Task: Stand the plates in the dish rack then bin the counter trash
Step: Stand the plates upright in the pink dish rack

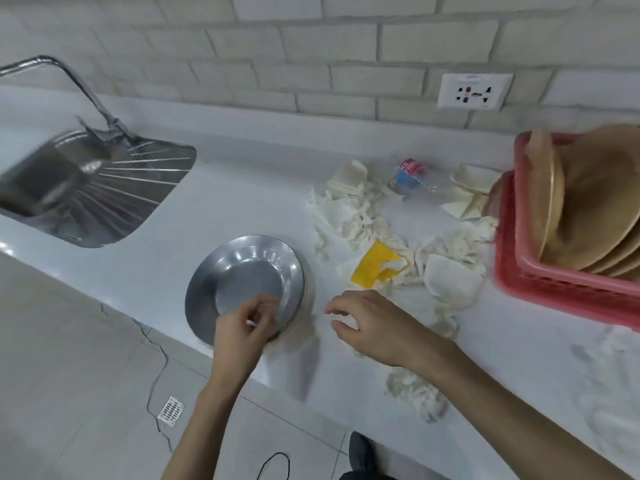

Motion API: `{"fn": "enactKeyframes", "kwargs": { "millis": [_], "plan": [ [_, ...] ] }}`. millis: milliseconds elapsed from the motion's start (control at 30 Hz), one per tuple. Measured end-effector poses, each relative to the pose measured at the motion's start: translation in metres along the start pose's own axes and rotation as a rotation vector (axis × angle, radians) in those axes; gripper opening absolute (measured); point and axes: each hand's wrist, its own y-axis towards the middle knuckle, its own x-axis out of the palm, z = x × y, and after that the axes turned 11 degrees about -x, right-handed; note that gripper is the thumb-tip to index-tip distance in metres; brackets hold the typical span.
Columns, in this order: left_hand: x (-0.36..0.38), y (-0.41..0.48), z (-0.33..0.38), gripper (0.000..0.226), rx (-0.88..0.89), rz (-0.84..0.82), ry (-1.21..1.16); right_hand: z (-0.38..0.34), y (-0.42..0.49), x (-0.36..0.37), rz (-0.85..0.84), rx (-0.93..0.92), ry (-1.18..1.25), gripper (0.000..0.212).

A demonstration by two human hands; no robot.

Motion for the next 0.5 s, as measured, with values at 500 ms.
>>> {"fn": "enactKeyframes", "kwargs": {
  "millis": [500],
  "plan": [
    [-0.064, 0.139, -0.091, 0.058, -0.118, 0.139, 0.509, -0.005, 0.043, 0.062, -0.158, 0.108, 0.037, 0.071]
  ]
}}
